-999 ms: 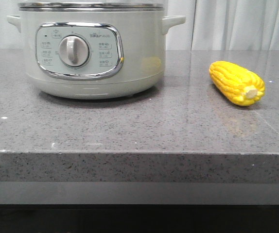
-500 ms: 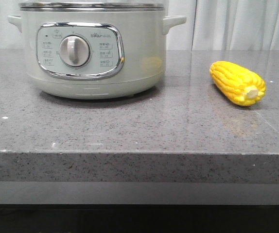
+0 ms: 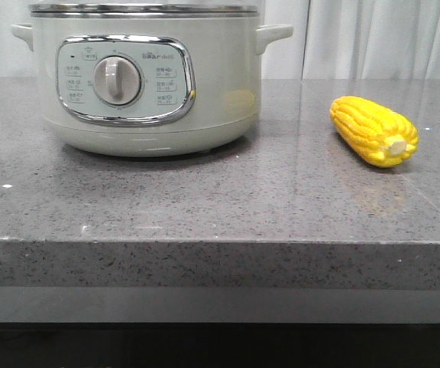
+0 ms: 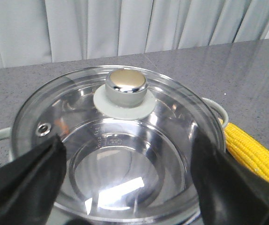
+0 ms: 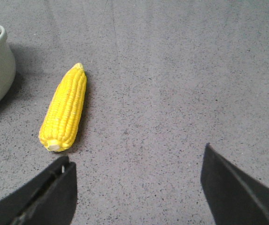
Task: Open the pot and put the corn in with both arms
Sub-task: 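Grasp the glass lid knob with the left gripper and lift it off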
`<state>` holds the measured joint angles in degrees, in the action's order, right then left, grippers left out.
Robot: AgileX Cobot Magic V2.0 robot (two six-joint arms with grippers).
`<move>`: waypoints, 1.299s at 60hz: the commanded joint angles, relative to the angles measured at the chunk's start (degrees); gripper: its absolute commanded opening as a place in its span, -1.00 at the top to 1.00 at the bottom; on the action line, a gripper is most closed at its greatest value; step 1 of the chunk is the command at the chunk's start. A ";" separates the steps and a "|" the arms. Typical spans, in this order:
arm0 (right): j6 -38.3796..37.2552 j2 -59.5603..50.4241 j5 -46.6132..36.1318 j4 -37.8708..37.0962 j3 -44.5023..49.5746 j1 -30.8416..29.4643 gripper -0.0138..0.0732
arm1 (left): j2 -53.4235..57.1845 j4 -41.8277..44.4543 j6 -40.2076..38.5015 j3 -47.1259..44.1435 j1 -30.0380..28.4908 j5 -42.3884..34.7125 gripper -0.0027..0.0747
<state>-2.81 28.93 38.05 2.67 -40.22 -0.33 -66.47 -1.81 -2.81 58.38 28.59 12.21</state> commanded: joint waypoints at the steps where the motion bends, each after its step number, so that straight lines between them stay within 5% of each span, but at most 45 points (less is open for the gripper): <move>1: 0.27 0.70 -3.98 -0.57 -1.55 0.12 -0.61 | -2.87 -1.01 -0.22 5.09 0.47 -5.60 -0.48; 33: 0.27 0.70 -3.93 -0.52 -1.55 0.12 -0.61 | -21.46 -2.88 -0.22 23.07 0.10 -6.22 -0.48; 60: 0.27 0.70 -3.87 0.01 -1.55 0.12 -0.61 | -27.47 -3.12 -0.33 25.20 -0.90 -6.40 -0.47; 78: 0.27 0.70 -3.77 0.22 -1.55 0.12 -0.61 | -28.12 -3.12 -0.33 25.20 -0.90 -6.29 0.21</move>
<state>-2.81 28.93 38.09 2.78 -40.22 -0.33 -96.59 -3.80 -2.15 81.94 27.63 8.81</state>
